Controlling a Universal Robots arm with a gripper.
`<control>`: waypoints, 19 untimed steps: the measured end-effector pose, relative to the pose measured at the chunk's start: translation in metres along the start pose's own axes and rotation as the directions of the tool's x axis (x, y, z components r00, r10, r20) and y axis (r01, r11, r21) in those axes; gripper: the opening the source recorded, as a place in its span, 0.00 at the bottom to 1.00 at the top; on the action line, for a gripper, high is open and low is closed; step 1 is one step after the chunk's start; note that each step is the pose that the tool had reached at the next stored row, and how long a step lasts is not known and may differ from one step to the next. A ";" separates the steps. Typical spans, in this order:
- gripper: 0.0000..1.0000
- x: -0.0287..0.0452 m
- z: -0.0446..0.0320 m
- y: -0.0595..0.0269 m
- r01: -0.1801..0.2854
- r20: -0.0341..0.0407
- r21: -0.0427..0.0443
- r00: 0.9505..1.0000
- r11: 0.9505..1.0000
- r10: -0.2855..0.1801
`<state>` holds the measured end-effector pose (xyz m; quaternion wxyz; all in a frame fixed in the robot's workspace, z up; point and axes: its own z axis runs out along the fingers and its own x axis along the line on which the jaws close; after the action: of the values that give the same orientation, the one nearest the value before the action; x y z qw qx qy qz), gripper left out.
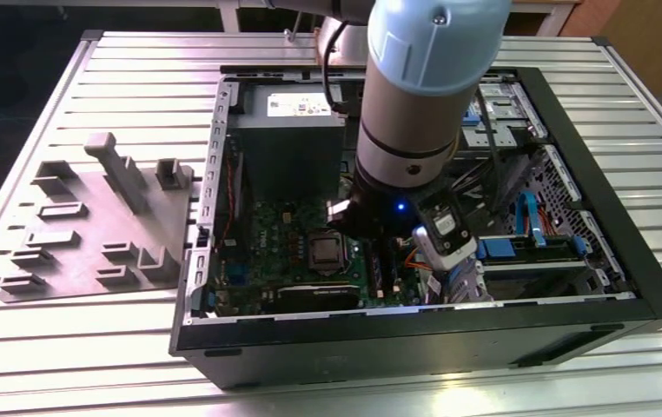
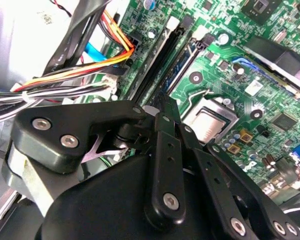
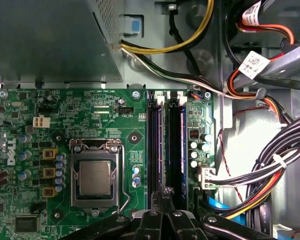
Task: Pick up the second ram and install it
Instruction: 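Press down the second ram until it locks into place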
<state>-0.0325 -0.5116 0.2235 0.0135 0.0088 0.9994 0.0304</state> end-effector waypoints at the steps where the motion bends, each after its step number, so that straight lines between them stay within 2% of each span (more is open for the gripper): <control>1: 0.10 0.0000 0.0002 0.0000 0.000 0.000 0.000 1.000 1.000 0.000; 6: 0.10 0.0000 0.0004 0.0000 0.000 0.000 0.000 1.000 1.000 0.000; 14: 0.10 -0.0001 0.0002 -0.0072 0.000 0.000 0.000 1.000 1.000 0.000; 19: 0.10 0.0000 0.0034 -0.0077 0.000 0.000 0.001 1.000 1.000 0.000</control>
<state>-0.0325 -0.5191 0.2197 0.0133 0.0088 0.9994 0.0301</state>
